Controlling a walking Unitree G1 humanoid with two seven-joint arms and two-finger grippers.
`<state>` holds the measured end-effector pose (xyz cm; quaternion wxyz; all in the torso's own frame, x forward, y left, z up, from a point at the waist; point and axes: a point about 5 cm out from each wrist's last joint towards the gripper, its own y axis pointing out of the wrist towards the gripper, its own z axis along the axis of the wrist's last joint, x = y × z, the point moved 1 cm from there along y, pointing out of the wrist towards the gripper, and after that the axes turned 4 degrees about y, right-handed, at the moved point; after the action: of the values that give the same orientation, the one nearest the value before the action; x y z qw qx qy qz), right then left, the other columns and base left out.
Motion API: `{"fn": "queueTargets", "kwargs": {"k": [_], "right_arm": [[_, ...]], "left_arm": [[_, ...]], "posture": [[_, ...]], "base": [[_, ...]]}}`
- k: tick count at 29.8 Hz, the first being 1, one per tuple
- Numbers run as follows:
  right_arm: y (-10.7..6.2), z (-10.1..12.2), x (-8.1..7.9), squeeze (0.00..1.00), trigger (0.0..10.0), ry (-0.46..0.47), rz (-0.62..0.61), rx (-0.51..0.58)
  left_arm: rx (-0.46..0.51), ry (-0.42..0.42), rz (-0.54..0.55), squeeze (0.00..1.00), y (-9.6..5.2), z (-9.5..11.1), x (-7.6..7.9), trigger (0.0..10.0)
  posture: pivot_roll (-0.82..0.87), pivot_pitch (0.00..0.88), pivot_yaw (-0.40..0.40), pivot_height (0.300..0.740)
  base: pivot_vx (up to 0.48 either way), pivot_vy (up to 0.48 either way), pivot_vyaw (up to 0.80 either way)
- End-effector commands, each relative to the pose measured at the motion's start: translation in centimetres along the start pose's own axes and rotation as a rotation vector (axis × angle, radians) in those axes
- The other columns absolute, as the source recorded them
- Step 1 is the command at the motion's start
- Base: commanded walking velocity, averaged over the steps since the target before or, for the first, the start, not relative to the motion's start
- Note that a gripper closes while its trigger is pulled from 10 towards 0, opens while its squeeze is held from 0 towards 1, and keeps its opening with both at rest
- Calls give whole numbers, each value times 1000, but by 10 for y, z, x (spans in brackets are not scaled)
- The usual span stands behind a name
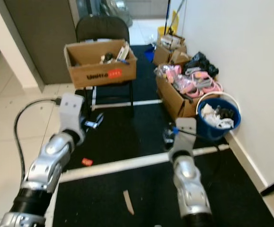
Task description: Picking trash to rubbish bin
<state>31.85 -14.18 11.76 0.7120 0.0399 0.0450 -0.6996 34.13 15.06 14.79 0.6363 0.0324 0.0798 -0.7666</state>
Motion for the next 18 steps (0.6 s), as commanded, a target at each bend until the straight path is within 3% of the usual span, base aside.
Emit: {"fn": "queueTargets", "kwargs": {"k": [1,5,18], "right_arm": [[0,-1,5,0,10000,0,-13,2],[5,2,2,0,10000,4,8,29],[45,17,-16,0,10000,-11,100,78]], "left_arm": [[-9,-5,-19,0,0,-3,5,10000],[-14,-13,-28,0,0,-6,8,10000],[-9,2,-83,0,5,-8,18,10000]], "posture": [[-13,99,40,740],[-13,100,40,740],[8,98,35,740]], "base": [[289,0,0],[289,0,0],[287,0,0]]}}
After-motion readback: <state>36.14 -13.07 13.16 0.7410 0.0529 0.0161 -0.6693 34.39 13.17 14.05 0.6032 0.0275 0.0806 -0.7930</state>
